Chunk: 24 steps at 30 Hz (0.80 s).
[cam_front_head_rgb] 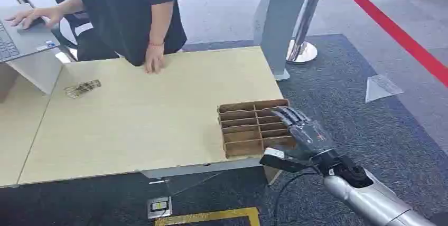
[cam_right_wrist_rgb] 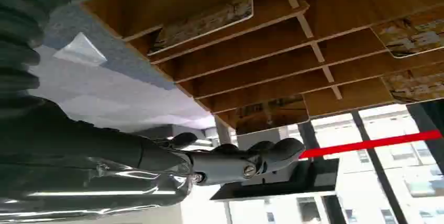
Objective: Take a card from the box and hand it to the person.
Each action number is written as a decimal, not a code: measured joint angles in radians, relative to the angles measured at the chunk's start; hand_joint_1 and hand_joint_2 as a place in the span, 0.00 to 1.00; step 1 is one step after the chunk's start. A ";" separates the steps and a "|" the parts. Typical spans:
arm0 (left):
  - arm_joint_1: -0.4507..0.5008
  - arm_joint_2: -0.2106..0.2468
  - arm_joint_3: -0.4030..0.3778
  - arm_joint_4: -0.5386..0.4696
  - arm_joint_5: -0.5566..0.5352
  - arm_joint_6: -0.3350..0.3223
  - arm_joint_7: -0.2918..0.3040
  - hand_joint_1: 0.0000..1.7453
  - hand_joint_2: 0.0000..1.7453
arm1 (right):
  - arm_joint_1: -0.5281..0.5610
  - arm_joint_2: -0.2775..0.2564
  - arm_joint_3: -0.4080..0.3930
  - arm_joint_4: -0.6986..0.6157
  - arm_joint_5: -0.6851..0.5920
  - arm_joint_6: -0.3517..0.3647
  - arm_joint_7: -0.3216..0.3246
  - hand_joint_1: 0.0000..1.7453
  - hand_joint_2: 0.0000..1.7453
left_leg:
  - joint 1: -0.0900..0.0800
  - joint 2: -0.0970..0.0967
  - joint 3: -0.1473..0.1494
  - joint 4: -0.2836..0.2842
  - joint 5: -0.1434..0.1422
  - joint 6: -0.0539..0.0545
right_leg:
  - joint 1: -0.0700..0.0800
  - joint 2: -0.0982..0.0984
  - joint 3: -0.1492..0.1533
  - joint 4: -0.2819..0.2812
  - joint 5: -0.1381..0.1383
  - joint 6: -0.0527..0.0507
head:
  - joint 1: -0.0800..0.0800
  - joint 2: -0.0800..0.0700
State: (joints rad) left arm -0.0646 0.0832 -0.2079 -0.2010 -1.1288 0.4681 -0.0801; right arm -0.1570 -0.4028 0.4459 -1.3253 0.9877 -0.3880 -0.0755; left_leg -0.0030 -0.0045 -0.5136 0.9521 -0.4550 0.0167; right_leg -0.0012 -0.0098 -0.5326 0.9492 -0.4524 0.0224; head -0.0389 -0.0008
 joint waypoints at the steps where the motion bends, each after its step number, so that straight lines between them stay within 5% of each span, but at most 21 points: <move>1: 0.000 0.000 -0.001 0.000 0.001 0.000 0.000 0.00 1.00 | 0.000 0.000 0.002 0.003 0.000 -0.001 0.001 0.11 1.00 | 0.000 0.000 0.000 0.000 0.000 0.000 | 0.000 0.000 0.000 0.000 0.000 0.000 | 0.000 0.000; 11: 0.003 0.008 -0.023 0.000 0.019 0.001 0.000 0.00 1.00 | -0.006 -0.005 0.012 0.027 -0.009 -0.003 0.022 0.38 1.00 | 0.000 0.000 0.000 0.000 0.000 0.000 | 0.000 0.000 0.000 0.000 0.000 0.000 | 0.000 0.000; 22: 0.004 0.010 -0.035 0.000 0.031 0.005 0.003 0.00 1.00 | -0.017 -0.010 0.026 0.039 -0.011 0.000 0.029 0.38 1.00 | 0.000 0.000 0.000 0.000 0.000 0.000 | 0.000 0.000 0.000 0.000 0.000 0.000 | 0.000 0.000; 23: 0.004 0.010 -0.037 0.000 0.031 0.005 0.003 0.00 1.00 | -0.017 -0.010 0.027 0.039 -0.012 0.000 0.029 0.41 1.00 | 0.000 0.000 0.000 0.000 0.000 0.000 | 0.000 0.000 0.000 0.000 0.000 0.000 | 0.000 0.000; 24: 0.004 0.010 -0.040 0.000 0.031 0.006 0.003 0.00 1.00 | -0.019 -0.011 0.030 0.039 -0.012 0.000 0.030 0.57 1.00 | 0.000 0.000 0.000 0.000 0.000 0.000 | 0.000 0.000 0.000 0.000 0.000 0.000 | 0.000 0.000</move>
State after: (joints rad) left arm -0.0607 0.0927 -0.2483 -0.2010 -1.0979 0.4742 -0.0767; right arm -0.1759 -0.4135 0.4757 -1.2867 0.9758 -0.3876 -0.0454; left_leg -0.0030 -0.0045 -0.5136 0.9522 -0.4550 0.0167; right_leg -0.0012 -0.0098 -0.5327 0.9491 -0.4524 0.0224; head -0.0389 -0.0008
